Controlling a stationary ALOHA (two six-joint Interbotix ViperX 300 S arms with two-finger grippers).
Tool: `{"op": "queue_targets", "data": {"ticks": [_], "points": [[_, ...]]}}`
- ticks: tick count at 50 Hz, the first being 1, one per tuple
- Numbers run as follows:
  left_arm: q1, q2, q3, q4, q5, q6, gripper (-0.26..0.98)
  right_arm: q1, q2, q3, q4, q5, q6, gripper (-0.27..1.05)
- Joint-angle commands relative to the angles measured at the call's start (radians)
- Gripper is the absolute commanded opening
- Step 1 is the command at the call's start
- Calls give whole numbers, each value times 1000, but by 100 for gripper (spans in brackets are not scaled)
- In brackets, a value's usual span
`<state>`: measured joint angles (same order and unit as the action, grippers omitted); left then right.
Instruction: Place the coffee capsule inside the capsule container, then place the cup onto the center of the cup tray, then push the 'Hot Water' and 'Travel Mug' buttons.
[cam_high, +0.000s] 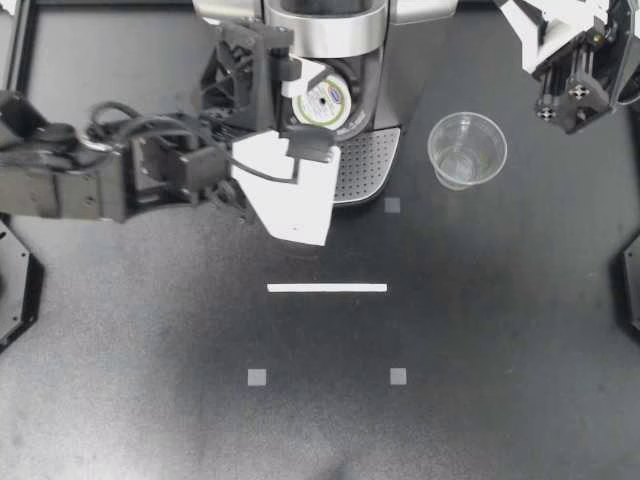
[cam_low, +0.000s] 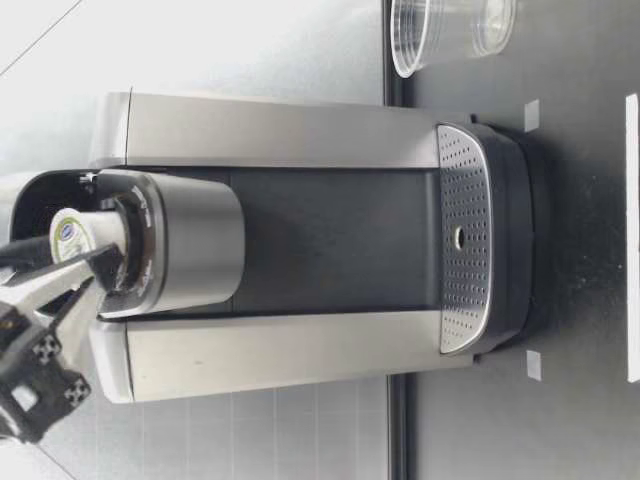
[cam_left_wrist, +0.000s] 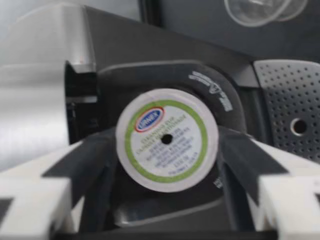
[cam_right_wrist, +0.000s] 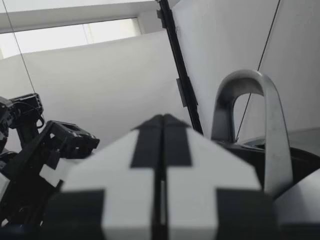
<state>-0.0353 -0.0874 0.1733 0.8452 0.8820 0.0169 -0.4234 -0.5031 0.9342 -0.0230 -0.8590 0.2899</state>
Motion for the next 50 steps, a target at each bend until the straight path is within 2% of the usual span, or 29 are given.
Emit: {"op": "queue_targets", "data": {"ticks": [1, 14, 21, 50], "points": [[12, -14, -35, 21, -2, -8, 47, 5, -12, -9, 0, -6, -2, 8], [-9, -18, -29, 61, -32, -41, 71, 5, -11, 3, 2, -6, -2, 8], [-23, -31, -29, 67, -52, -48, 71, 6, -11, 8, 2, -8, 0, 8], [-25, -44, -14, 72, -26, -64, 77, 6, -11, 15, 0, -6, 6, 8]]}}
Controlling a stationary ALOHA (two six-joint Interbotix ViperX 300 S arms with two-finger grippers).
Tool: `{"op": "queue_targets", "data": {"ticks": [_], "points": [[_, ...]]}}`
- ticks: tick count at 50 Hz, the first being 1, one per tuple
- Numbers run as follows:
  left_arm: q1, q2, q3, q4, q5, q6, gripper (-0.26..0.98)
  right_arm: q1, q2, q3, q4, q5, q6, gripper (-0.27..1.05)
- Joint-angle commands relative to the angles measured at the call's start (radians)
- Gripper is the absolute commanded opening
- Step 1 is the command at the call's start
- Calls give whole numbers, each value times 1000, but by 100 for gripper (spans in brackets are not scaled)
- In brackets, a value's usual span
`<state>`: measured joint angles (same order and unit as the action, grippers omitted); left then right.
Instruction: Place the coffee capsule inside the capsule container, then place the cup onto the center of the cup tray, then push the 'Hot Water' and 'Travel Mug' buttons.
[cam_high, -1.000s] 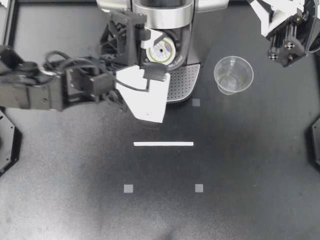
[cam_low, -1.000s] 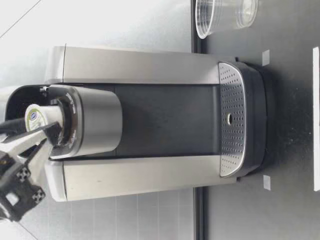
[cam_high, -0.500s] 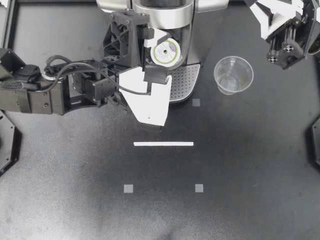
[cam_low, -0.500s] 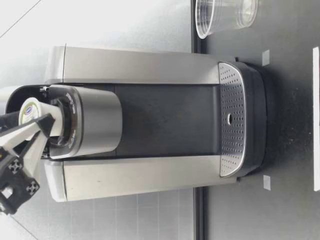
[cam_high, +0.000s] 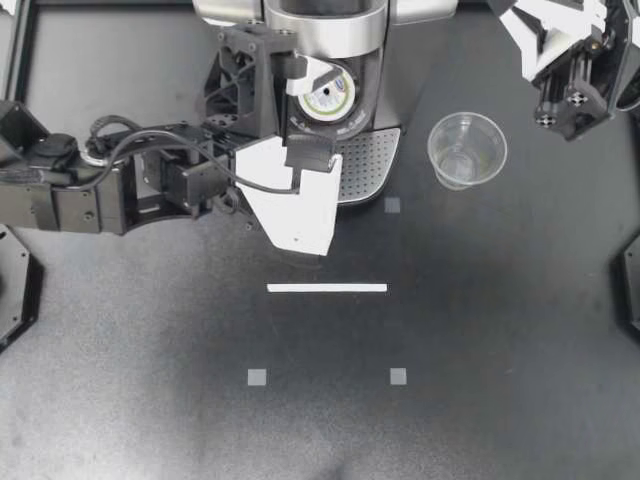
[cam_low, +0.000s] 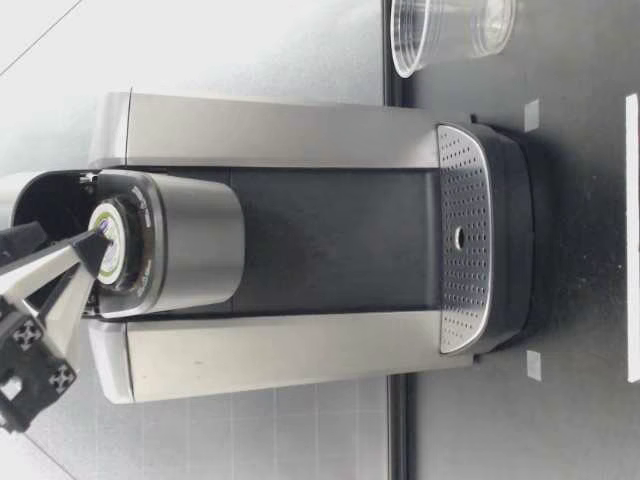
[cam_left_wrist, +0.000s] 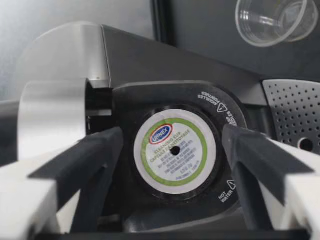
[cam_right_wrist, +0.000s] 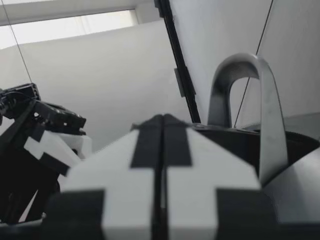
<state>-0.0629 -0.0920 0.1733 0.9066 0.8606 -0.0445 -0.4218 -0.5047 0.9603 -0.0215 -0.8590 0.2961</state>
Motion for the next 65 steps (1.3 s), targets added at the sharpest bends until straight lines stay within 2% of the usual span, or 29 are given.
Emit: {"op": "queue_targets", "data": {"ticks": [1, 9, 16, 35, 42, 52, 65], "points": [[0, -41, -12, 11, -6, -3, 77, 5, -9, -11, 0, -6, 2, 8], [-23, -60, 9, 11, -29, -31, 77, 5, -3, -14, 2, -5, 2, 8], [-40, -100, 75, 11, -74, -124, 77, -2, 3, -41, 35, 28, -6, 8], [-40, -310, 405, 12, -449, -532, 77, -141, 23, -250, 26, 426, -46, 8], [-41, -348, 495, 12, -537, -617, 77, -173, 57, -298, 23, 472, -61, 8], [-40, -390, 584, 11, -634, -721, 77, -206, 115, -354, 11, 494, -63, 8], [-41, -436, 638, 9, -687, -761, 76, -210, 204, -425, -2, 506, -63, 8]]}}
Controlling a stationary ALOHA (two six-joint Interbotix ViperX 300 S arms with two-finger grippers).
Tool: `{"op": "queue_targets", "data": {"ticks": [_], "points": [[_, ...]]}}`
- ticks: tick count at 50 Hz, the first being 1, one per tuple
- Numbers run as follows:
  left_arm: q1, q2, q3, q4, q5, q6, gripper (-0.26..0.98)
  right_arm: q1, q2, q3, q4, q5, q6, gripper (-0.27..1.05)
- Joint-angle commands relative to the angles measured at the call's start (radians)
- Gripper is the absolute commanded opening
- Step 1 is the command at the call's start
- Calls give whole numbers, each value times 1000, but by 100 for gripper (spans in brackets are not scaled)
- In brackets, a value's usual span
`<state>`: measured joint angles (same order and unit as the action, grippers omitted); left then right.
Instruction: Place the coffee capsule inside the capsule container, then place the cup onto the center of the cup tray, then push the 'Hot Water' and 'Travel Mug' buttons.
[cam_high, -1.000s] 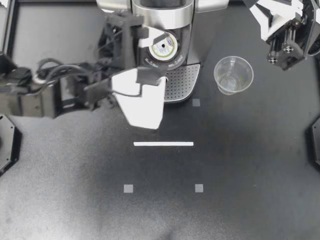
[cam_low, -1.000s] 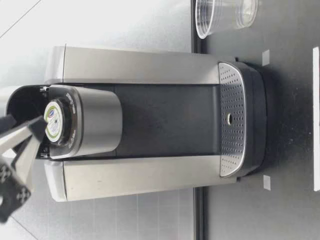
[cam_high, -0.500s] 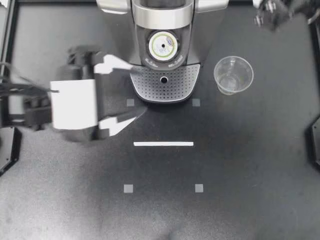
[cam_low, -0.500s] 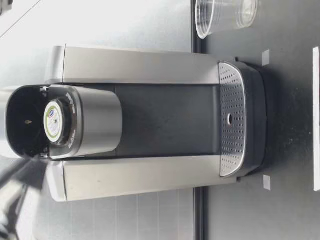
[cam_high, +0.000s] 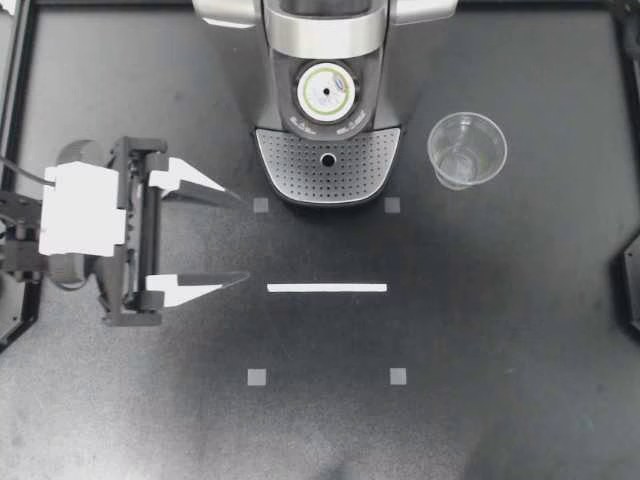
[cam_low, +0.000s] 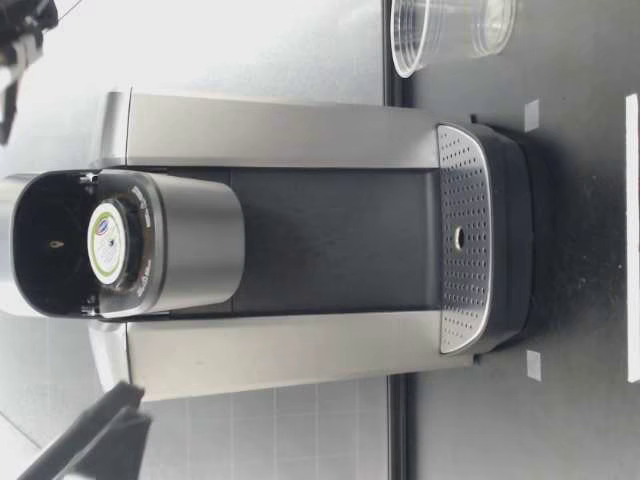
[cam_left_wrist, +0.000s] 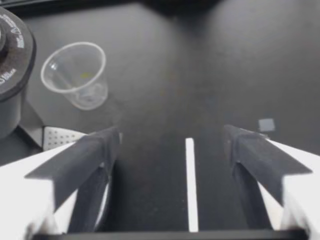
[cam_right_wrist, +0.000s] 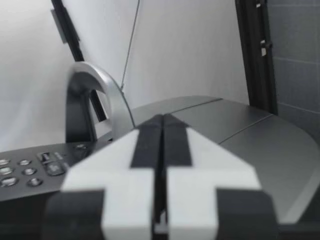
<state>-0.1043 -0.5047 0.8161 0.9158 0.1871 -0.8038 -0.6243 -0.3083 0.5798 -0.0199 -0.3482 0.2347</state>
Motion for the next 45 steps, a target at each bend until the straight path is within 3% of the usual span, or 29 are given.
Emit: {"op": "queue_targets", "data": {"ticks": [1, 22, 45], "points": [[2, -26, -3, 0, -14, -2, 76, -9, 14, -49, -3, -6, -2, 8], [2, -32, 8, -5, -18, -2, 76, 14, 101, -132, -3, -9, 5, 8], [0, -32, 6, -6, -18, -2, 76, 101, 98, -127, -3, -11, 5, 8]]}}
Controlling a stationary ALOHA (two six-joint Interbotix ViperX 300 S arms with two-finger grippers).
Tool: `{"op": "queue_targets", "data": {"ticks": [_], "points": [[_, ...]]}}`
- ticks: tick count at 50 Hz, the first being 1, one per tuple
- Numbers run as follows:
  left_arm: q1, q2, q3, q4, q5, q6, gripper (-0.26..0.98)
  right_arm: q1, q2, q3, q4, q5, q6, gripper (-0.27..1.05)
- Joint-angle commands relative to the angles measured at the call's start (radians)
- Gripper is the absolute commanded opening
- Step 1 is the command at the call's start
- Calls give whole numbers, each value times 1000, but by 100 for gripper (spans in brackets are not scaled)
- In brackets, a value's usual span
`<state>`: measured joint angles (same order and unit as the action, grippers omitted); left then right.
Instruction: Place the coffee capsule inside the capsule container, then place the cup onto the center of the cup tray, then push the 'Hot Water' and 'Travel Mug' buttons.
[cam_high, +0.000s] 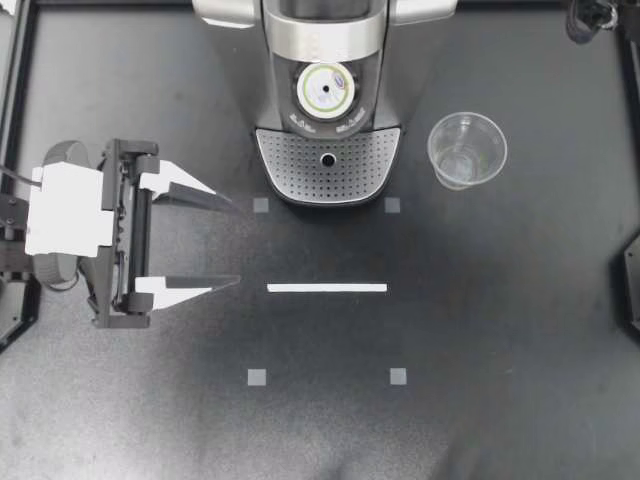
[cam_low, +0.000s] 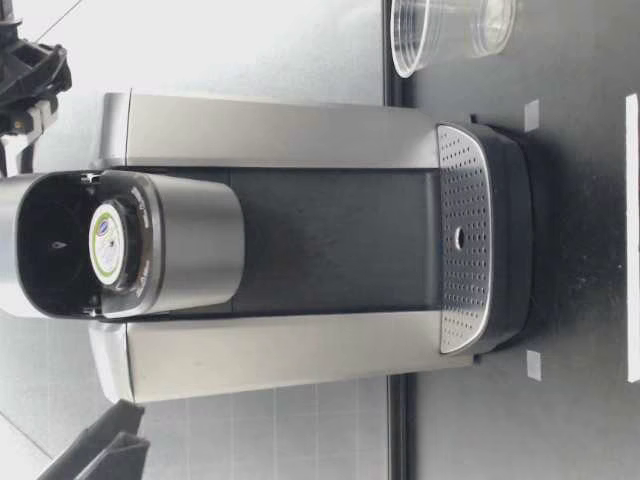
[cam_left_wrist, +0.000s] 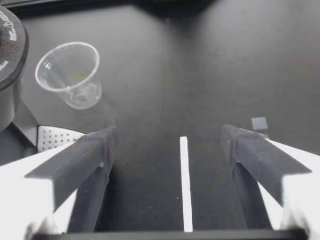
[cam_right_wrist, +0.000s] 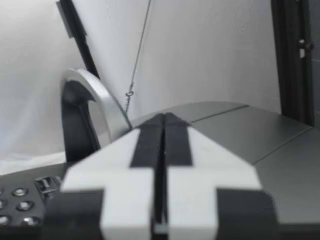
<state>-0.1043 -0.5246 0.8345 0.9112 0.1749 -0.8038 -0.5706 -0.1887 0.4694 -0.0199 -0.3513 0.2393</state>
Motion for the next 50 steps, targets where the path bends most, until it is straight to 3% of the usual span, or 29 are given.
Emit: {"op": "queue_targets", "data": {"ticks": [1, 25, 50], "points": [[2, -12, -11, -2, -6, -2, 76, 52, -25, -12, -3, -8, 0, 8], [0, -12, -9, -5, -15, -6, 76, 149, -124, 106, -3, -64, 5, 8], [0, -12, -8, -11, -43, -6, 76, 218, -127, 176, 2, -60, 11, 8]]}}
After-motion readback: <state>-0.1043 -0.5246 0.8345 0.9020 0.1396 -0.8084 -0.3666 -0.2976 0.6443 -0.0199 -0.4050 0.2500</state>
